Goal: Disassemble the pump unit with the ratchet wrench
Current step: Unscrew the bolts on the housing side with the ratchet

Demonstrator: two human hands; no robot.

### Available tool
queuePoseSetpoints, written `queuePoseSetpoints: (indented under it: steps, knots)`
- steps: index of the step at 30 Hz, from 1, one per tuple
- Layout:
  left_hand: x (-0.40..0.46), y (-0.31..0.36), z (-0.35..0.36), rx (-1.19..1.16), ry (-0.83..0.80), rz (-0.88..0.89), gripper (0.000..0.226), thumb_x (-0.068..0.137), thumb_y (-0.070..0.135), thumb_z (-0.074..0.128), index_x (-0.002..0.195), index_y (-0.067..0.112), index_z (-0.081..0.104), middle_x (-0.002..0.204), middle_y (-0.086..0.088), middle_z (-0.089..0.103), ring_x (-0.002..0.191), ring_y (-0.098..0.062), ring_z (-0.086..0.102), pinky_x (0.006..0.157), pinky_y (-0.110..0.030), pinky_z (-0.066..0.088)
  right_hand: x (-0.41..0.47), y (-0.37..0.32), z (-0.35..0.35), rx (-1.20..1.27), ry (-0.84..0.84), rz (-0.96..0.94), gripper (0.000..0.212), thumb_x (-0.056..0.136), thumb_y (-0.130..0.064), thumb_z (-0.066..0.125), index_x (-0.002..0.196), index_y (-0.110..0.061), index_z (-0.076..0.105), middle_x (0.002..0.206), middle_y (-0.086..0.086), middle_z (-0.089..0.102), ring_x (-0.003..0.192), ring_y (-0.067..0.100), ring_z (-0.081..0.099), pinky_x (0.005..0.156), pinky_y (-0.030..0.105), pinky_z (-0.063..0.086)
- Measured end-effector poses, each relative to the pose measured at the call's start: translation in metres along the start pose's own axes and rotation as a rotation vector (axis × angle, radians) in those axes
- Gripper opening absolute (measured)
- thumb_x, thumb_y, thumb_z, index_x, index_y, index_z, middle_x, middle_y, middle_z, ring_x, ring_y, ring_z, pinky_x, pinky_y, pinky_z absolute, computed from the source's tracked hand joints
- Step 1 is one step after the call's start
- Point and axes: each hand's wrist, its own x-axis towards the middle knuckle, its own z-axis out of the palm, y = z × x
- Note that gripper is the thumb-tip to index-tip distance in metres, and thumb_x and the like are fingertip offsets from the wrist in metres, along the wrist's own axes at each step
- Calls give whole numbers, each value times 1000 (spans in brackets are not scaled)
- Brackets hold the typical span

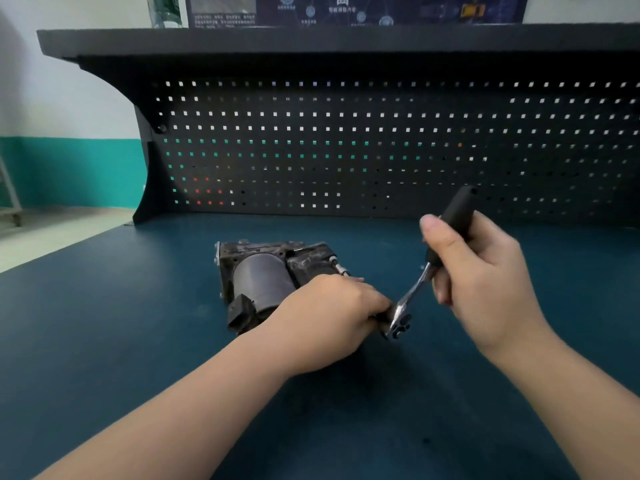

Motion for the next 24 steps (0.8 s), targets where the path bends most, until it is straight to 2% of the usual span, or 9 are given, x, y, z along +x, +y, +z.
queuePoseSetpoints:
  steps: [3,6,8,11,13,15,17,22,24]
  knots:
    - [1,1,0,-56,84,-62,19,86,8,58,98,16,71,93,1,71,92,-22,63,82,-35,46,3,13,-9,245,245,379,32,96,-30,53,71,-12,46,37,1,34,28,13,24,35,18,20]
    - [1,3,2,-56,88,-78,21,87,8,57,101,17,70,96,1,70,93,-22,62,81,-38,46,2,22,-10,391,333,681,29,97,-34,48,73,-17,43,42,-1,31,27,9,20,33,15,15]
    - [1,3,3,-33,27,-55,22,88,9,57,104,19,68,98,2,69,97,-21,60,84,-37,45,-3,18,-7,229,280,483,30,97,-35,50,74,-17,44,44,-2,34,32,10,26,36,21,21]
    - [-1,1,1,-28,-4,0,15,85,6,61,93,16,69,89,0,68,90,-24,61,80,-36,47,-10,4,-3,-190,-12,-113,31,92,-48,52,75,-23,46,53,-8,45,48,10,41,47,31,35]
    - [-1,3,1,-2,25,13,11,81,4,63,81,15,66,78,-3,65,80,-28,60,70,-34,47,-12,1,-4,-354,-217,-253,33,87,-57,46,79,-25,46,58,-10,50,50,7,45,49,28,37]
    - [-1,5,2,19,39,4,9,81,6,64,81,14,67,78,-4,66,79,-29,60,69,-37,48,-10,1,-6,-399,-199,-231,35,86,-60,44,80,-26,46,57,-8,52,49,9,46,48,26,38]
    - [-1,4,5,21,48,-10,12,85,10,60,91,14,69,87,-2,69,87,-26,61,76,-38,48,-8,3,-5,-275,-25,-72,35,91,-56,48,79,-23,49,48,-5,46,43,9,42,43,23,35]
    - [0,5,3,-16,63,-35,26,87,9,51,105,16,68,98,1,69,97,-23,60,83,-39,46,-3,22,-6,368,370,680,36,100,-41,44,73,-17,44,43,-2,28,30,9,18,36,14,13]
    - [0,6,-1,-29,23,-15,33,86,15,49,113,18,68,101,0,71,98,-23,61,86,-38,47,-5,29,-4,409,428,757,36,100,-40,42,71,-20,41,46,-2,26,31,8,17,35,13,13]
